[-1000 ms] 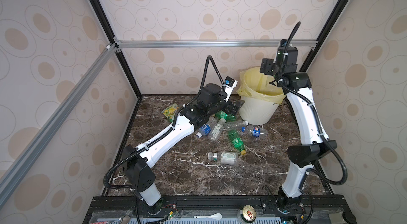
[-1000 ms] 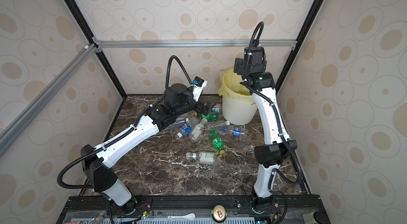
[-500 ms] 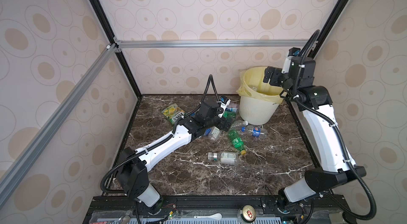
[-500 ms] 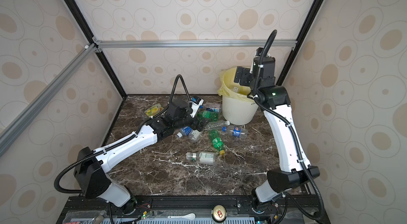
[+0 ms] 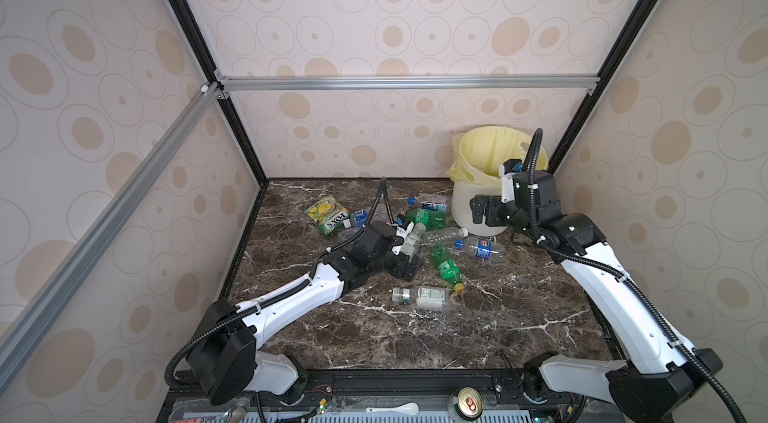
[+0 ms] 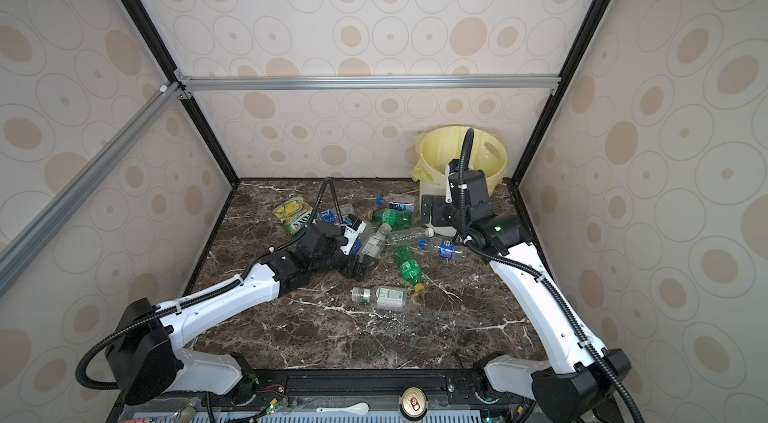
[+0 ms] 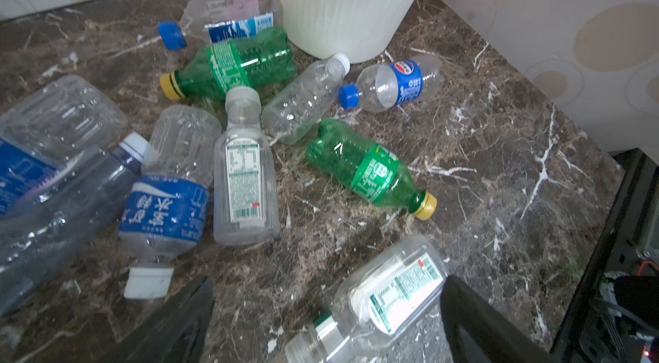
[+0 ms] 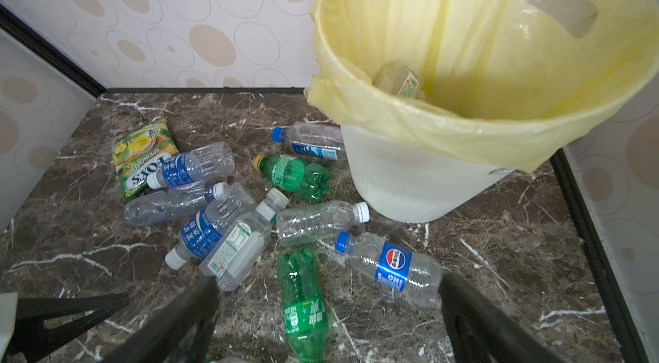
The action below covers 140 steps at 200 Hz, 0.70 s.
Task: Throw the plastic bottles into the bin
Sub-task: 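Lower the left gripper to a flat clear bottle while the right withdraws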
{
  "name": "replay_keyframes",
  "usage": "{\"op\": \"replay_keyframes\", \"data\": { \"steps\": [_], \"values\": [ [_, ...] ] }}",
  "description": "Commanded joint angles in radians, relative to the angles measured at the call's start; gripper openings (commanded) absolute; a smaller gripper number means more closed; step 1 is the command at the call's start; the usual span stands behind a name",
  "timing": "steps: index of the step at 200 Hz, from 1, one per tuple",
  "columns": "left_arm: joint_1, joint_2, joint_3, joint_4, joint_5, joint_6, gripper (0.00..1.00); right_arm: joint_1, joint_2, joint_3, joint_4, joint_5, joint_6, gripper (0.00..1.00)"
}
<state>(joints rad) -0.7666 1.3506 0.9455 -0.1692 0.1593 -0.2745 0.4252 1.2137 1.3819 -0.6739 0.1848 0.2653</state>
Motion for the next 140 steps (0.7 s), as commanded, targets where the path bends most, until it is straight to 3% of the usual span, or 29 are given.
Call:
{"op": "replay_keyframes", "data": {
  "steps": [1,34,140],
  "values": [
    [-0.012,-0.056,-0.052,0.042,0.047,-0.025,0.99,0.052,-0.040,-0.062,-0.031,0.036,0.019,1.00],
    [-0.033,-0.074,-0.120,0.107,0.088,-0.041,0.99,0.059,-0.090,-0.181,-0.017,-0.012,0.110,1.00],
    [-0.196,0.190,-0.075,0.157,-0.080,0.048,0.99,0.059,-0.123,-0.247,-0.024,-0.010,0.152,1.00]
  ]
}}
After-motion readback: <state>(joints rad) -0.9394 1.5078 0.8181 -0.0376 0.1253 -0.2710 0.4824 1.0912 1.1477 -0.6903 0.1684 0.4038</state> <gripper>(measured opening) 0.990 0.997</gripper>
